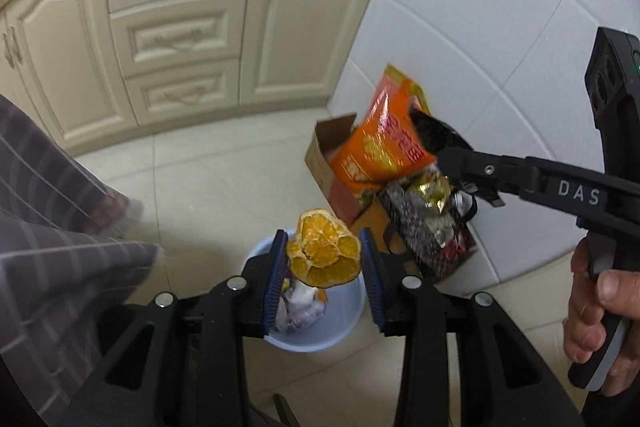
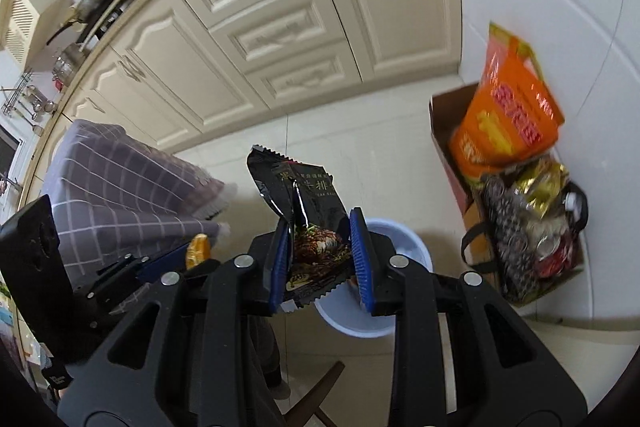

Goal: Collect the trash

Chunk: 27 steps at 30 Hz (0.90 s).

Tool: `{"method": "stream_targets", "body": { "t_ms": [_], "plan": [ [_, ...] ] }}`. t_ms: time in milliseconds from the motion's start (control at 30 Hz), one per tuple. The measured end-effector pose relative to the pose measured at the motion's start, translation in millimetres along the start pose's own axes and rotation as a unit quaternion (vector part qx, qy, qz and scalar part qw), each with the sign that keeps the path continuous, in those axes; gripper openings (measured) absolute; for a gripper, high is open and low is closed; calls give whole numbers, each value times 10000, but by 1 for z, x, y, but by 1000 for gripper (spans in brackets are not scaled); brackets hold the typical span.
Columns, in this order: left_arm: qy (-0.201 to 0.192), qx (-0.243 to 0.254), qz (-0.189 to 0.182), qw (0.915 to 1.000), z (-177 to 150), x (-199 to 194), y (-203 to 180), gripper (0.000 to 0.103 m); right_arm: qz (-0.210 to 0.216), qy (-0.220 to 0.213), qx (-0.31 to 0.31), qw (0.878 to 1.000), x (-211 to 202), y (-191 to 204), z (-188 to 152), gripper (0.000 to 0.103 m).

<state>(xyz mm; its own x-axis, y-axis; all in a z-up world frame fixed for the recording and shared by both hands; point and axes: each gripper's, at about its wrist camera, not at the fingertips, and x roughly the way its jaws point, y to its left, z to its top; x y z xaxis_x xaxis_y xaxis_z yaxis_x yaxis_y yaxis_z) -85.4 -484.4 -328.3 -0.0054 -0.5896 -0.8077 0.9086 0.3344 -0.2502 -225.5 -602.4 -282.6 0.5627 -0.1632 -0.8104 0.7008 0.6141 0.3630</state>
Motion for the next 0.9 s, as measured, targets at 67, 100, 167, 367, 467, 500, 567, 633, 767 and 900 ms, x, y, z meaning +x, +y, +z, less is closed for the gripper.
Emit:
{"method": "stream_targets", "body": {
  "t_ms": [67, 100, 167, 367, 467, 500, 567, 633, 767, 900],
  "plan": [
    [239, 49, -60, 9997, 0, 17, 0, 36, -9, 134, 101, 9999, 13, -4, -3, 31],
    [349, 50, -116, 9993, -1, 24, 0, 37, -8, 202, 183, 9996, 20, -7, -4, 34],
    [542, 21, -145, 9984, -4, 34, 2, 56, -46, 281, 358, 9990, 28, -15, -6, 48],
    [316, 90, 185, 9993, -4, 18, 8, 91, -134, 304, 707, 9969, 32, -29, -9, 88],
    [119, 88, 360, 9992, 0, 3, 10, 92, -181, 289, 701, 9970, 29, -28, -8, 95],
    [28, 43, 423, 9991, 3, -4, 11, 92, -185, 280, 700, 9970, 28, -28, -7, 95],
    [-132, -10, 476, 9988, 7, -16, 11, 92, -189, 250, 695, 9971, 25, -24, -6, 97],
    [-284, -9, 533, 9982, 11, -30, 9, 92, -177, 197, 692, 9973, 22, -21, -5, 97],
    [-673, 118, 752, 9948, 19, -61, 1, 92, -125, 76, 626, 9979, 12, -10, -2, 97],
    [-1074, 167, 983, 9892, 25, -97, -1, 93, -116, -55, 426, 9990, -2, 10, 5, 97]
  ]
}}
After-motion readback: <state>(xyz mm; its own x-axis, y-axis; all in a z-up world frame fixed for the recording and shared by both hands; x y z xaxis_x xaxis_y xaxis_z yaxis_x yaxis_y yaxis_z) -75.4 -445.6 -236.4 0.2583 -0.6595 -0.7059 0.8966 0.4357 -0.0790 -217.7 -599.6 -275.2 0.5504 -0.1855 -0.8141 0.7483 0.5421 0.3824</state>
